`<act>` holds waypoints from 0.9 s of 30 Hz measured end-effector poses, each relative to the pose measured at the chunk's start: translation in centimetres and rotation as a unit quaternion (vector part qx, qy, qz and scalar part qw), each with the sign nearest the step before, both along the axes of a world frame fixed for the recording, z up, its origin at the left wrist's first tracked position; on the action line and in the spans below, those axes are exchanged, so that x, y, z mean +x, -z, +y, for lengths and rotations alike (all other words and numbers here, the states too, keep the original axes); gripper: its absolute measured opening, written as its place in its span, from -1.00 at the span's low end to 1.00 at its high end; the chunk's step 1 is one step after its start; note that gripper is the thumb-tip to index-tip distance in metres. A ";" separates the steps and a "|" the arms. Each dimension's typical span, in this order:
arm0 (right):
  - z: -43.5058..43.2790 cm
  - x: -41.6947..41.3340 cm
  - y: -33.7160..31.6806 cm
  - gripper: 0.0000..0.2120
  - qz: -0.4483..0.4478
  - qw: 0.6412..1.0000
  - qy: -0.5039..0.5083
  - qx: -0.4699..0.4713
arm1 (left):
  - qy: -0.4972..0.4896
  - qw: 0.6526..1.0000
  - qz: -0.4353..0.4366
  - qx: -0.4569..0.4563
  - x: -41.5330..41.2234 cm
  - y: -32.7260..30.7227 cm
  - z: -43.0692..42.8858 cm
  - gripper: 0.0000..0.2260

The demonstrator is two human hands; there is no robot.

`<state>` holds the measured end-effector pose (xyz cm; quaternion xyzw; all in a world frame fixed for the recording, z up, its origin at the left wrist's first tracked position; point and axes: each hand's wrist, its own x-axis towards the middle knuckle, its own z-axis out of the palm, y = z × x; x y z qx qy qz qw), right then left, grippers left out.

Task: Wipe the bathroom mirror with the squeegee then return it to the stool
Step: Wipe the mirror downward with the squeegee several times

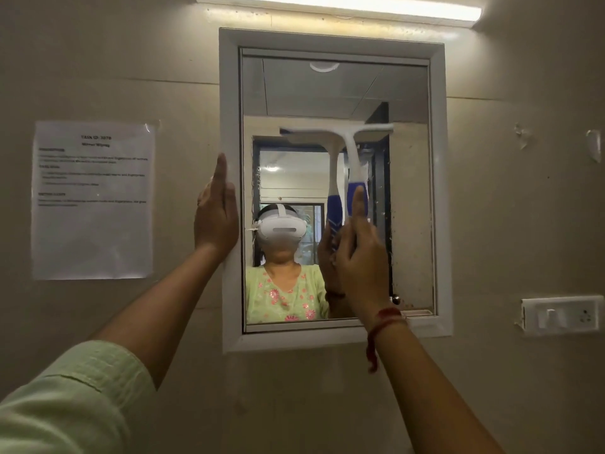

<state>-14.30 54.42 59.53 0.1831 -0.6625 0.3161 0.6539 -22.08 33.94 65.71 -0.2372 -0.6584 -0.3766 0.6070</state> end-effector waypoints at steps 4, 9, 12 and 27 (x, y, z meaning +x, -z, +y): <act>0.2 0.1 1.0 -0.48 0.013 1.000 0.013 0.006 | -0.002 1.000 0.001 -0.002 0.0 0.0 0.1 -0.59; 0.1 0.1 -2.3 -0.48 0.015 1.000 0.012 0.005 | -0.002 1.000 -0.004 -0.001 -0.2 0.0 0.1 -0.59; 0.2 -0.1 0.6 -0.49 0.002 1.000 0.020 -0.005 | -0.004 1.000 -0.002 -0.005 -0.2 0.1 0.0 -0.59; -0.3 0.5 1.8 -0.49 0.001 1.000 0.010 -0.008 | 0.001 1.000 -0.001 -0.001 -0.5 0.1 0.0 -0.59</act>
